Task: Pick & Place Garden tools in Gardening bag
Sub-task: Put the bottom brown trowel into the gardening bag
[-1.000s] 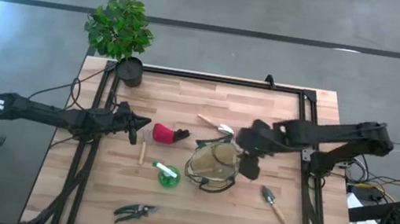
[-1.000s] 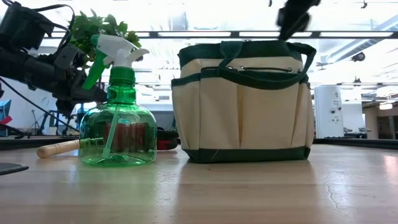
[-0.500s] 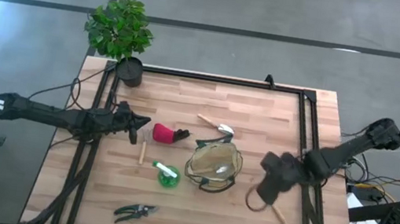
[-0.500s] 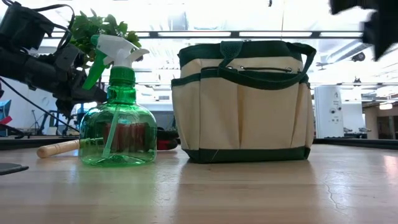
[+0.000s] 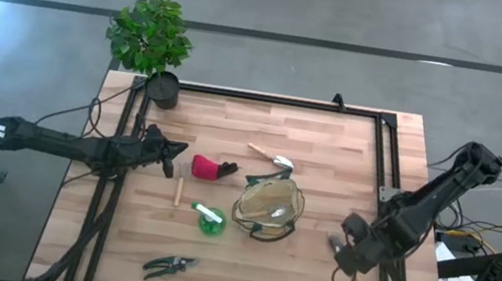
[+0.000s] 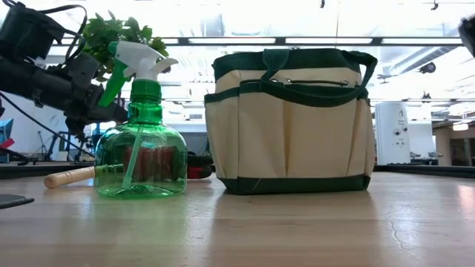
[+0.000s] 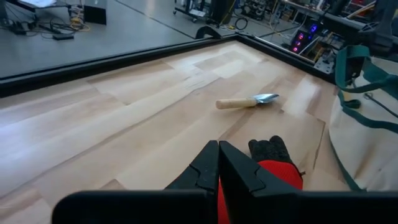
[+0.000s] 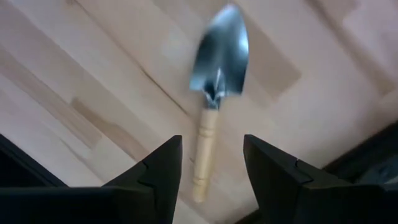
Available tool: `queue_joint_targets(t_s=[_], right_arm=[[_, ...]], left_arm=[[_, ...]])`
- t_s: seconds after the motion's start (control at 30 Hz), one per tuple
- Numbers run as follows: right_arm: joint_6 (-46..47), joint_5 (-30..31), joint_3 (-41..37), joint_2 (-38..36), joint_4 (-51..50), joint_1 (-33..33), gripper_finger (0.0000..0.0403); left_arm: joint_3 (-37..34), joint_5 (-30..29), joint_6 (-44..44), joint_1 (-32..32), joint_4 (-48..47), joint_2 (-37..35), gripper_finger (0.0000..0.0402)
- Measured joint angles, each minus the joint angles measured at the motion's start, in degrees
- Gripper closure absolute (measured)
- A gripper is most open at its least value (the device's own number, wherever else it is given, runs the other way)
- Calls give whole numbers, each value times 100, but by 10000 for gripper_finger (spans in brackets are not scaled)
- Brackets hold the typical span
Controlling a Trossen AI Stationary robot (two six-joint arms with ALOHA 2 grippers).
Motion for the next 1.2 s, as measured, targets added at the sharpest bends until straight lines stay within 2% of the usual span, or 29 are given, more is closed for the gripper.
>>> queue_joint_targets(t_s=[0.4, 0.7, 0.9, 1.1, 1.2], right_arm=[[444, -116, -767, 65, 1215, 326, 231], [289, -178, -1282, 724, 2045, 324, 242], [250, -190, -1216, 1080, 1976, 322, 276], [40, -107, -1124, 1122, 1888, 324, 348], [-5, -3, -1124, 1084, 1901, 325, 352]], left_arm=[[0, 2, 61, -1, 0, 1, 387], [0, 2, -9, 1, 2, -1, 387], [1, 2, -43, -1, 2, 0, 387], [2, 2, -46, 1, 4, -1, 387], [0, 2, -46, 0, 4, 0, 387]])
